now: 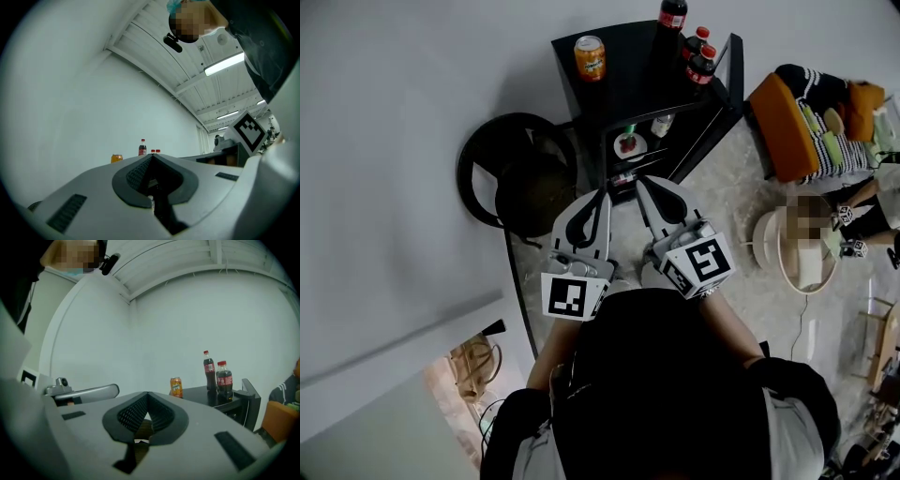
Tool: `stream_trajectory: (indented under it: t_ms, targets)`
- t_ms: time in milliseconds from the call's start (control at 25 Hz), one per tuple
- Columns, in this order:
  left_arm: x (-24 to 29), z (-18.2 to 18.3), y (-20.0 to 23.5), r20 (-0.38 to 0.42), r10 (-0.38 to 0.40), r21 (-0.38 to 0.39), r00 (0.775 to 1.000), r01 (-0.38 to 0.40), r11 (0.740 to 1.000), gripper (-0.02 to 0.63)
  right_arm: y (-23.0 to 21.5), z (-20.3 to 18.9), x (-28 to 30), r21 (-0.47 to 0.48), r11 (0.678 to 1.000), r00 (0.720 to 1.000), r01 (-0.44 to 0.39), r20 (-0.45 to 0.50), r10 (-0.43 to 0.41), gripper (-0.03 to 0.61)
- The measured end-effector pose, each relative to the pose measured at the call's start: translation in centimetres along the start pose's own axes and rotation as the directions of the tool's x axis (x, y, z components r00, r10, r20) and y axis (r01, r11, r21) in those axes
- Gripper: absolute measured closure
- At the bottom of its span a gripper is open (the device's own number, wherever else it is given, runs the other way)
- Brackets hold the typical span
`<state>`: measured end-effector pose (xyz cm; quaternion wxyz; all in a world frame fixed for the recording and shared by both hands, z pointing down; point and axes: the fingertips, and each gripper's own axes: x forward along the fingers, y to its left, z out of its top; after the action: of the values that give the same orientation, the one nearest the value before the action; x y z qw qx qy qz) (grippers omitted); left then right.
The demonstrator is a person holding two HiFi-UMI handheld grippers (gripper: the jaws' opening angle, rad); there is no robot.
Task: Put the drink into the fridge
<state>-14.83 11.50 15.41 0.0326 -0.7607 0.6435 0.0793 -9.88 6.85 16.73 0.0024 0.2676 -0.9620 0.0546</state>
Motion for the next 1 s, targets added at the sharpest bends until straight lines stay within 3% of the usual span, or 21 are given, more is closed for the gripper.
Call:
stream_trajectory:
  t_ms: [320, 1000]
  targets:
    - [0.3, -0.9, 1.8, -0.027, 0.024, -0.006, 0.999, -0.024, 1.000, 0.604, -1.8, -1.0, 2.2, 0.032, 0.999, 0.999, 0.039, -0.013, -0.039, 0.565]
    - [10.2, -1.9, 10.2, -0.039, 0.170, 0.034, 0.985, -0.169, 0.985, 0.604, -10.5, -0.9, 16.1, 0.013, 0.999, 0.997, -0.038, -0.059, 0.039, 0.560]
